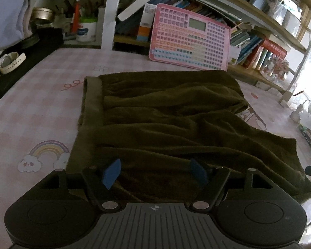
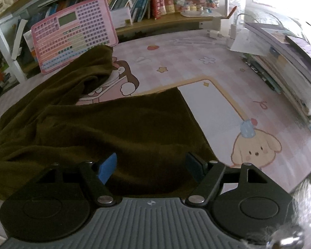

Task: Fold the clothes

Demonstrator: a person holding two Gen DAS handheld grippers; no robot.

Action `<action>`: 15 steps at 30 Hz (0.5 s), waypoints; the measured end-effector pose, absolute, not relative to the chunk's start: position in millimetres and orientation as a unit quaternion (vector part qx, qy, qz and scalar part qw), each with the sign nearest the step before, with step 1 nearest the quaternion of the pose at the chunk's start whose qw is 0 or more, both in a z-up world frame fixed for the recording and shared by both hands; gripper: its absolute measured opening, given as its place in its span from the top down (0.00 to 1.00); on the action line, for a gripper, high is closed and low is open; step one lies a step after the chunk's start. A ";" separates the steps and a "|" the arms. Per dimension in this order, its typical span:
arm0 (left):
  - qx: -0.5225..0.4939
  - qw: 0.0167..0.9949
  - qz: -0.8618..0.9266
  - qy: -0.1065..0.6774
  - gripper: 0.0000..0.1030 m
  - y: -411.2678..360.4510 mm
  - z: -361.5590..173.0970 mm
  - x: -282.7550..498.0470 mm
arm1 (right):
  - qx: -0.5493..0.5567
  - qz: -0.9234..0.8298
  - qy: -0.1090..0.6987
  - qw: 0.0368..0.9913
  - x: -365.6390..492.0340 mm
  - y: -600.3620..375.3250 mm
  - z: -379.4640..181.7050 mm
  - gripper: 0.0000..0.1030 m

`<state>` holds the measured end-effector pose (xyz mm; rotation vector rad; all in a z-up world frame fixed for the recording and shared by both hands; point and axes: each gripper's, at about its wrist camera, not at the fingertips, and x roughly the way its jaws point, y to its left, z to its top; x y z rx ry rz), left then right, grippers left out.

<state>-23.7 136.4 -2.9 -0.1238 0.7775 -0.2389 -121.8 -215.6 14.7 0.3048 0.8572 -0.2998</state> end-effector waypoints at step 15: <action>-0.060 0.922 0.016 0.382 0.25 20.5 2.4 -27.4 | 0.200 -0.027 0.408 0.890 -33.8 -344.1 -1.1 0.30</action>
